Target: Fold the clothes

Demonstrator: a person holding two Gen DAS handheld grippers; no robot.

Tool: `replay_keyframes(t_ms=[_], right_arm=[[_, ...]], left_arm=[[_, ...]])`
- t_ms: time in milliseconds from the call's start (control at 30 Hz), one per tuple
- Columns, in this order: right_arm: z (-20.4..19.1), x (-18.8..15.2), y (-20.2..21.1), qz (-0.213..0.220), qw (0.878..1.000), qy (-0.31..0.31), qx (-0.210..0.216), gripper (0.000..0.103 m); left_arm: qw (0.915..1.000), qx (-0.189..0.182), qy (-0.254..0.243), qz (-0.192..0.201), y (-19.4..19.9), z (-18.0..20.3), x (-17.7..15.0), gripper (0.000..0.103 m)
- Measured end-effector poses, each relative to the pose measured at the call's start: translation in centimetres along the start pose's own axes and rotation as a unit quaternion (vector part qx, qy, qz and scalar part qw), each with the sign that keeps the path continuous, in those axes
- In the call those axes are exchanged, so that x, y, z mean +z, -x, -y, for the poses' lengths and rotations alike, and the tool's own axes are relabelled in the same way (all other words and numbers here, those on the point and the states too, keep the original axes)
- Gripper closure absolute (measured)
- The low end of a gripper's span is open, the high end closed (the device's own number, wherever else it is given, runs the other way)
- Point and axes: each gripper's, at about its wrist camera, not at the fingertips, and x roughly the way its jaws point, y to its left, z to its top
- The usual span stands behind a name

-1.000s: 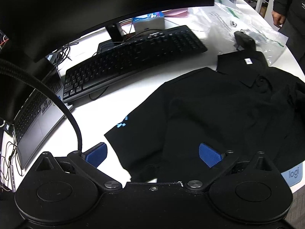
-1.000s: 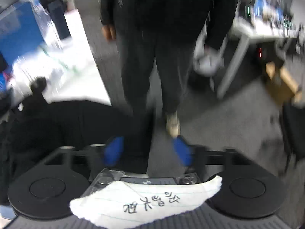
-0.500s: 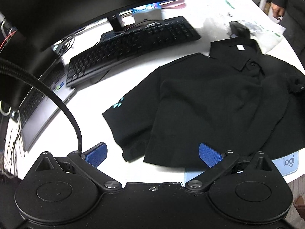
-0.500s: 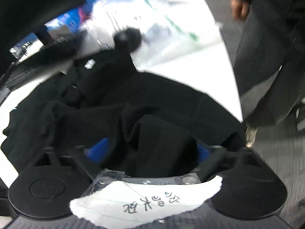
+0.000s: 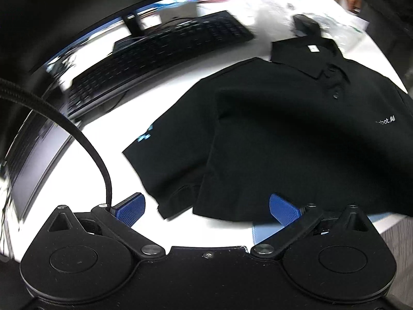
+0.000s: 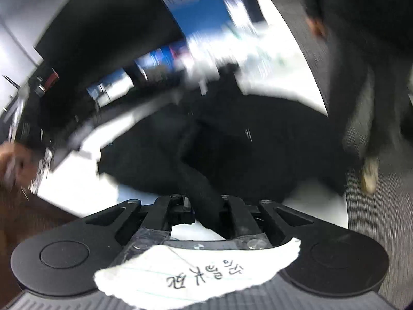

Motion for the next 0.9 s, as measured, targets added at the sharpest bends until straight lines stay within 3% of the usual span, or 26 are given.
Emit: replay_keyframes(t_ms=[67, 133, 233, 367, 467, 633, 900], right_arm=[[0.3, -4.4, 1.0, -0.032, 0.999, -0.034, -0.027, 0.083], [0.6, -7.6, 1.0, -0.054, 0.994, -0.064, -0.064, 0.049], [0.4, -10.6, 1.3, -0.056, 0.989, -0.083, -0.112, 0.023], [0.9, -12.8, 1.9, -0.042, 0.987, -0.095, -0.125, 0.02], [1.4, -13.3, 2.4, -0.034, 0.988, -0.111, -0.106, 0.019], [1.9, -14.6, 4.5, -0.012, 0.992, -0.082, -0.09, 0.011], [3.1, -14.2, 5.7, 0.005, 0.993, -0.072, -0.092, 0.007]], left_arm=[[0.9997, -0.003, -0.023, -0.001, -0.5, 0.5, -0.1, 0.001], [0.9993, -0.002, -0.037, 0.0, -0.5, 1.0, -0.3, 0.001], [0.9996, 0.005, -0.028, 0.009, 0.8, 1.7, -1.0, 0.001], [0.9995, 0.014, -0.016, 0.022, 2.6, 2.7, -1.9, 0.001], [0.9992, 0.021, -0.007, 0.032, 4.0, 3.4, -2.6, 0.001], [0.9984, 0.04, 0.002, 0.041, 5.7, 5.2, -4.4, 0.001], [0.9988, 0.019, 0.02, 0.039, 7.4, 7.7, -7.2, 0.001]])
